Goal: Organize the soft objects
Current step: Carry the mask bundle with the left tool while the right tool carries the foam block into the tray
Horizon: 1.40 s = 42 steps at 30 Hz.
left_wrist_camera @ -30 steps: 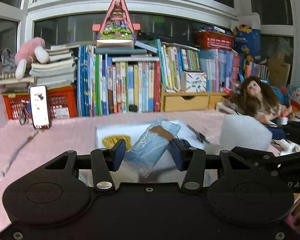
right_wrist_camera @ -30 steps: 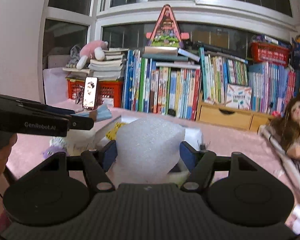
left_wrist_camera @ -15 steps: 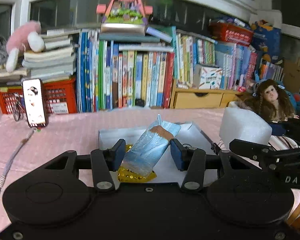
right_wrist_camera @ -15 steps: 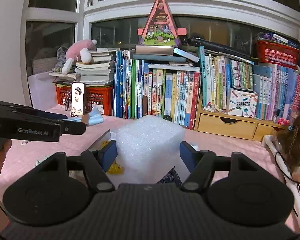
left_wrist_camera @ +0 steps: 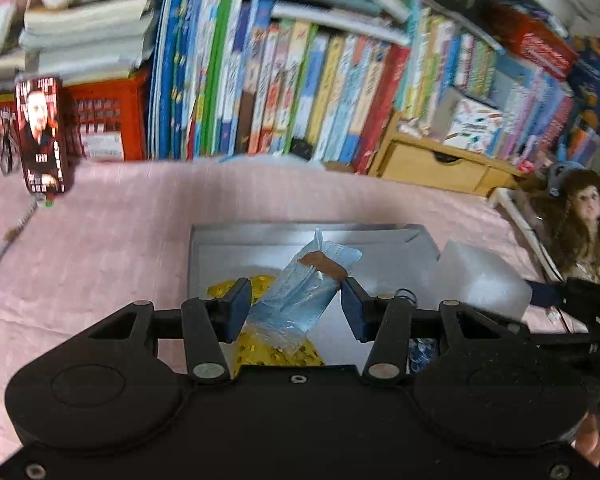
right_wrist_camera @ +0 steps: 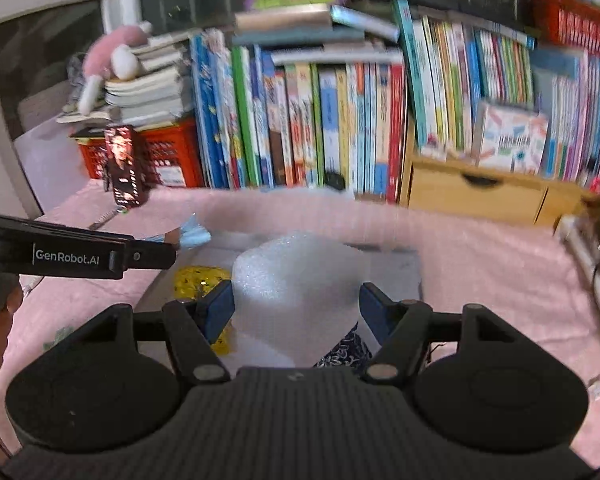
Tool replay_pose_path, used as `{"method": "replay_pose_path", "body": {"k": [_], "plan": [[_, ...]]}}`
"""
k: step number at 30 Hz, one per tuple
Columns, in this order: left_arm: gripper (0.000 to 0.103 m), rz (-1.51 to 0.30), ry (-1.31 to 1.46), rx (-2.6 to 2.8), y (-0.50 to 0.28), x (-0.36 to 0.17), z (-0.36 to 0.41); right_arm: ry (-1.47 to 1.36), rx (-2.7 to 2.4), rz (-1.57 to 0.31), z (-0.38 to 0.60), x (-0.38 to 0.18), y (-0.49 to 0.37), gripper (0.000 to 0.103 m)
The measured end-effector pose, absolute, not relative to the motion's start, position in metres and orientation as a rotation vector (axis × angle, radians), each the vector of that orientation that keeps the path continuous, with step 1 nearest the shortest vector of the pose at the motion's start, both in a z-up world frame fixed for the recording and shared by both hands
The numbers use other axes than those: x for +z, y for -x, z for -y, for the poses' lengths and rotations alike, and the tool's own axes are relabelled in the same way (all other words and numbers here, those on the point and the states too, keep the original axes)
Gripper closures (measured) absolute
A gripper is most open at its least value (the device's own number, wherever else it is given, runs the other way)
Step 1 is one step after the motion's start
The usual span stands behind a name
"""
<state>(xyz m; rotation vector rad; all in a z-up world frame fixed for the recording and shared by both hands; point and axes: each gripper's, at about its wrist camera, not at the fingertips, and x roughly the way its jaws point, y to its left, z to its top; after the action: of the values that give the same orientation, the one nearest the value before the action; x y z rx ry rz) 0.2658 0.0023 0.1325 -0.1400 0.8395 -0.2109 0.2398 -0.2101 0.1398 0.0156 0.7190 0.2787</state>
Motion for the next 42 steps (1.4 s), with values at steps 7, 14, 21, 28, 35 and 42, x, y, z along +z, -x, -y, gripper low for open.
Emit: {"method": "replay_pose_path", "body": {"k": [7, 14, 21, 28, 35, 42], "plan": [[0.056, -0.947, 0.143, -0.184, -0.302, 0.11, -0.004, 0.124, 0.339, -0.801, 0.177, 0.115, -0.255, 0.032], [0.056, -1.011, 0.143, -0.203, -0.317, 0.093, 0.003, 0.223, 0.364, -0.894, 0.154, 0.094, -0.266, 0.032], [0.056, -1.04, 0.085, -0.231, -0.326, 0.084, 0.023, 0.257, 0.377, -0.96, 0.146, 0.081, -0.27, 0.032], [0.056, -1.077, 0.045, -0.25, -0.33, 0.07, 0.035, 0.25, 0.38, -0.993, 0.148, 0.077, -0.274, 0.031], [0.053, -1.077, 0.037, -0.248, -0.328, 0.068, 0.038, 0.229, 0.376, -0.997, 0.153, 0.077, -0.276, 0.025], [0.043, -1.058, 0.031, -0.241, -0.32, 0.076, 0.035, 0.22, 0.358, -0.988, 0.157, 0.081, -0.272, 0.022]]}}
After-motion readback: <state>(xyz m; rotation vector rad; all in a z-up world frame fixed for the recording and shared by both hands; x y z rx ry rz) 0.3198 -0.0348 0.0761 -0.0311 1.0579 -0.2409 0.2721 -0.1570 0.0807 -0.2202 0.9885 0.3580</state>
